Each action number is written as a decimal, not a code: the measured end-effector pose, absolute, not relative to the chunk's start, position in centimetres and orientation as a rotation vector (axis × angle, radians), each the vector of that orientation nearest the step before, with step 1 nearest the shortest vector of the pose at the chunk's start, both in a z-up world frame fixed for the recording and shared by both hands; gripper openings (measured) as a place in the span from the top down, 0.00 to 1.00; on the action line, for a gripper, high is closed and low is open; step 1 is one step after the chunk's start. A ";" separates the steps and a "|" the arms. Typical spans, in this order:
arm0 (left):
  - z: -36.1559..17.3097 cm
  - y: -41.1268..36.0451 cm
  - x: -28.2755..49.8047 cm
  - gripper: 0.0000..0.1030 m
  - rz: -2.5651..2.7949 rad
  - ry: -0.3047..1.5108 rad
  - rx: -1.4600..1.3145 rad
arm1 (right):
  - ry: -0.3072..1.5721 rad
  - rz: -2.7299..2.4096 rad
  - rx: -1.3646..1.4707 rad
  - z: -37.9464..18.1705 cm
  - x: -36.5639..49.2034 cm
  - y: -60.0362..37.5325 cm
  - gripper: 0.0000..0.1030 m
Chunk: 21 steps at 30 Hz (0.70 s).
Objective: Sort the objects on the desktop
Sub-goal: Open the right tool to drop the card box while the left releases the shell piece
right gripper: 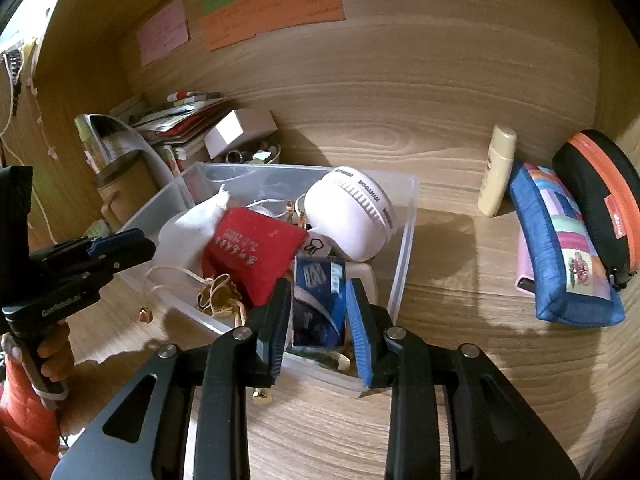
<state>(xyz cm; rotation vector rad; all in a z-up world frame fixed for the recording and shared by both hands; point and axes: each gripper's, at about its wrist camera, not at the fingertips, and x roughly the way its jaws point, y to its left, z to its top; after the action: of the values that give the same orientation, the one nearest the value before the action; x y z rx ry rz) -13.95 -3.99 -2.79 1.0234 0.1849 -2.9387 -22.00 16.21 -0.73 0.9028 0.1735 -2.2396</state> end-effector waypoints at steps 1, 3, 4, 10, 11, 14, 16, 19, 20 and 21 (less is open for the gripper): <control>-2.8 -4.0 -13.9 0.71 -2.938 0.185 1.025 | 0.173 -2.241 0.894 -0.6 -21.9 16.2 0.69; -2.7 -4.0 -13.9 0.69 -2.934 0.186 1.031 | 0.170 -2.248 0.871 -0.2 -21.6 16.3 0.62; -2.6 -4.0 -13.9 0.66 -2.930 0.188 1.035 | 0.169 -2.253 0.855 0.1 -21.3 16.4 0.58; -2.1 -4.2 -13.5 0.53 -2.923 0.217 1.051 | 0.183 -2.285 0.789 1.3 -20.1 16.5 0.38; -2.0 -4.2 -13.3 0.52 -2.927 0.222 1.052 | 0.182 -2.286 0.787 1.4 -20.0 16.6 0.34; -1.6 -4.1 -12.8 0.42 -2.940 0.227 1.035 | 0.181 -2.284 0.781 1.8 -19.5 16.6 0.31; -1.2 -3.9 -12.4 0.41 -2.949 0.218 1.025 | 0.185 -2.283 0.780 2.0 -19.1 16.6 0.27; -0.8 -3.7 -11.9 0.29 -2.954 0.211 1.015 | 0.187 -2.288 0.775 2.2 -18.5 16.6 0.22; -0.7 -3.7 -11.7 0.28 -2.955 0.214 1.003 | 0.187 -2.286 0.776 2.2 -18.3 16.7 0.22; -0.5 -3.6 -11.4 0.28 -2.959 0.216 0.992 | 0.185 -2.282 0.779 2.3 -18.2 16.7 0.22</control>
<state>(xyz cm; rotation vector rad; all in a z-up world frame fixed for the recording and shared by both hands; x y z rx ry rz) -11.44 -3.61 -0.53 0.9918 0.2157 -2.9590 -18.18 16.74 2.29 0.7789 0.1852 -2.2824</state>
